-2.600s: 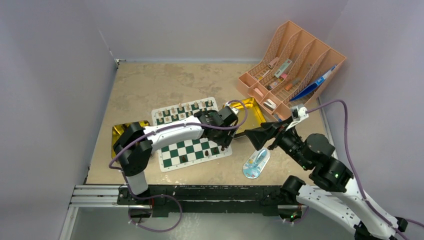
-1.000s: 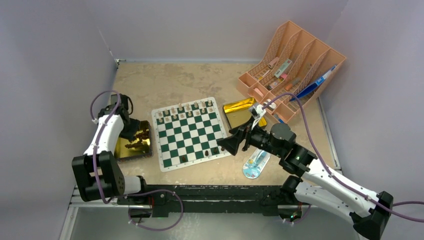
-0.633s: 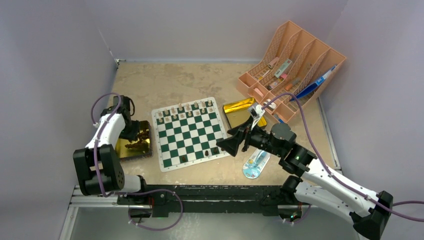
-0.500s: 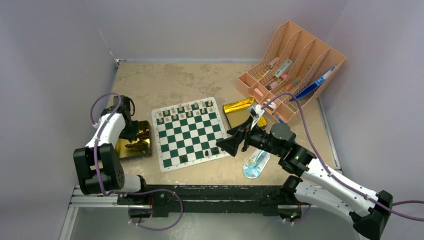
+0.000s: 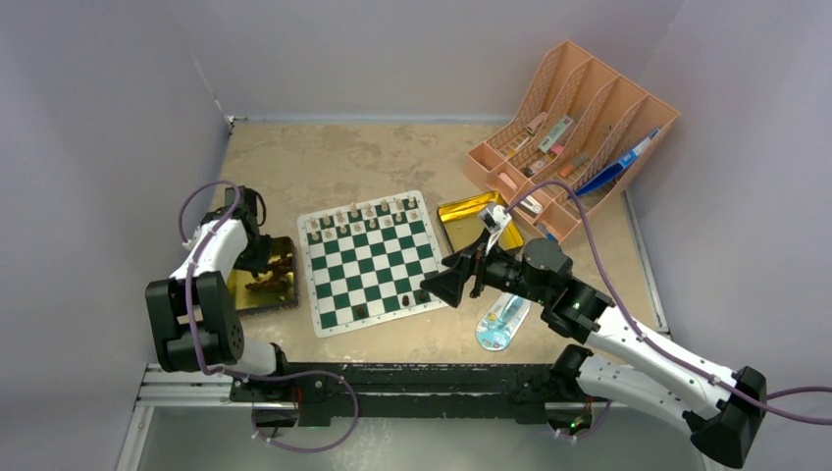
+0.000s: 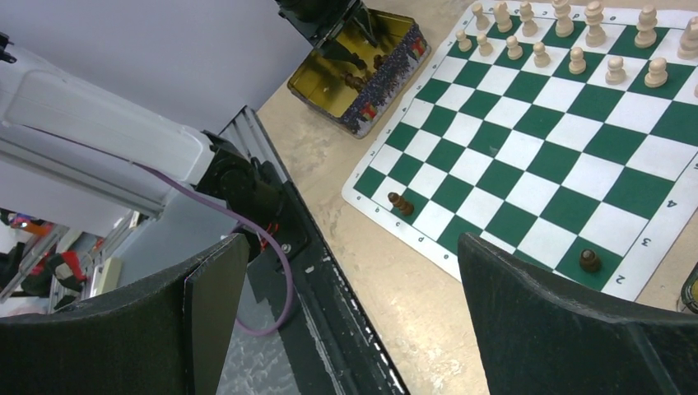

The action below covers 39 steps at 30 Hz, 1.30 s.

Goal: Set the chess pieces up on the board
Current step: Pick up the chess piece from the storage box.

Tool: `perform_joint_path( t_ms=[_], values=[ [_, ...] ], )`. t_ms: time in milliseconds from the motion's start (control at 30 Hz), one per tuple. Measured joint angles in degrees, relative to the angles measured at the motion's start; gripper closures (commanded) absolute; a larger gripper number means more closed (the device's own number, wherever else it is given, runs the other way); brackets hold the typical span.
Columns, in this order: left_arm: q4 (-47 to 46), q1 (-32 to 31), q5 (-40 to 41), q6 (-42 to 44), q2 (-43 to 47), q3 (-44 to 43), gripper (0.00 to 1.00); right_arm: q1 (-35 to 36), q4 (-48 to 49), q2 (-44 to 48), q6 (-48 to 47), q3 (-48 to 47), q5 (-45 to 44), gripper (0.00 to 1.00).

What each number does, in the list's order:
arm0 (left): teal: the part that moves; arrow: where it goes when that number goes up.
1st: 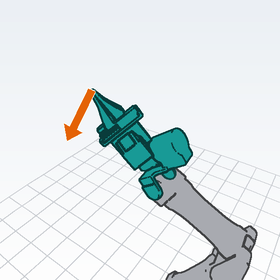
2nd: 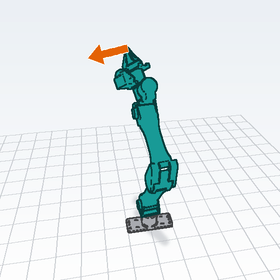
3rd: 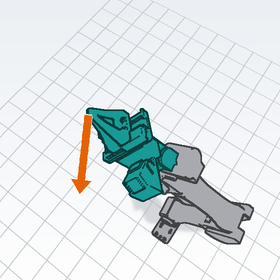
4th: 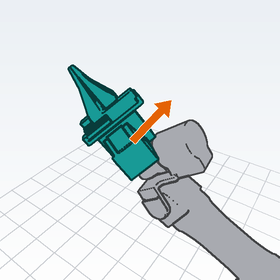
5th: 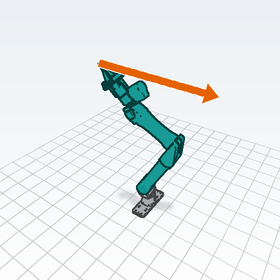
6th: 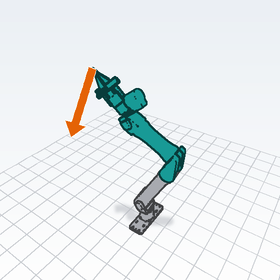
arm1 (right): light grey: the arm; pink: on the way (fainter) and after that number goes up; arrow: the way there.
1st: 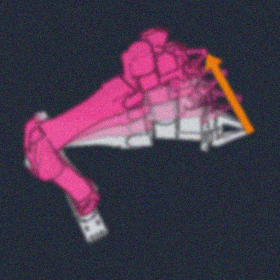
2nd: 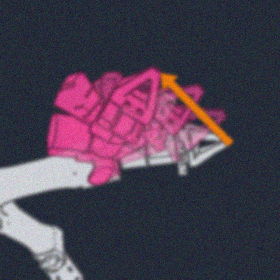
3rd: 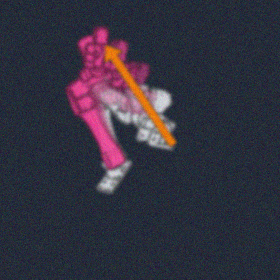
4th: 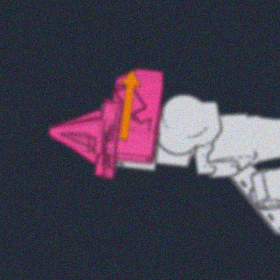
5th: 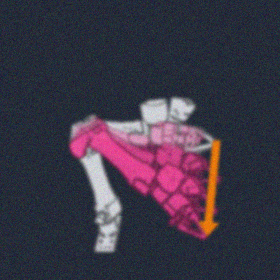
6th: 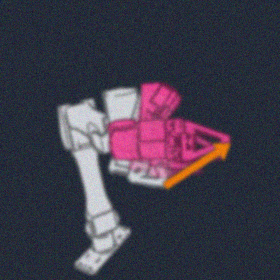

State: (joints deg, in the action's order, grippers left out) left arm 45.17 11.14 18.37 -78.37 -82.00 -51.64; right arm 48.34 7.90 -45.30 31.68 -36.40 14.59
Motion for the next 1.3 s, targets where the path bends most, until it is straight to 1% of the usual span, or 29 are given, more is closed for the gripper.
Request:
perform_joint_path(
  t_ms=[233, 800, 900, 1133, 1300],
  values=[
    [-2.1, 0.0, 0.0, 0.1, -1.5, 0.0, 0.59, 0.0, -1.1, -2.9, -0.8, -2.4, 0.0, 0.01],
    [-4.5, 0.1, 0.1, 0.2, -5.6, 0.0, 0.6, 0.0, -1.6, -2.1, -0.8, -2.4, -0.1, 0.01],
    [-4.6, 0.1, 0.2, 0.4, -6.4, 0.0, 0.62, 0.0, -1.6, -1.7, -0.8, -2.4, 0.0, 0.01],
    [-4.3, 0.1, 1.0, 0.6, -6.8, 0.0, 0.71, 0.0, -1.6, -1.3, -0.8, -2.4, 0.0, 0.01],
    [-4.8, 0.1, 1.7, 1.0, -6.8, 0.3, 0.7, 0.0, -1.5, -1.2, -0.8, -2.4, 0.0, 0.01]
  ],
)
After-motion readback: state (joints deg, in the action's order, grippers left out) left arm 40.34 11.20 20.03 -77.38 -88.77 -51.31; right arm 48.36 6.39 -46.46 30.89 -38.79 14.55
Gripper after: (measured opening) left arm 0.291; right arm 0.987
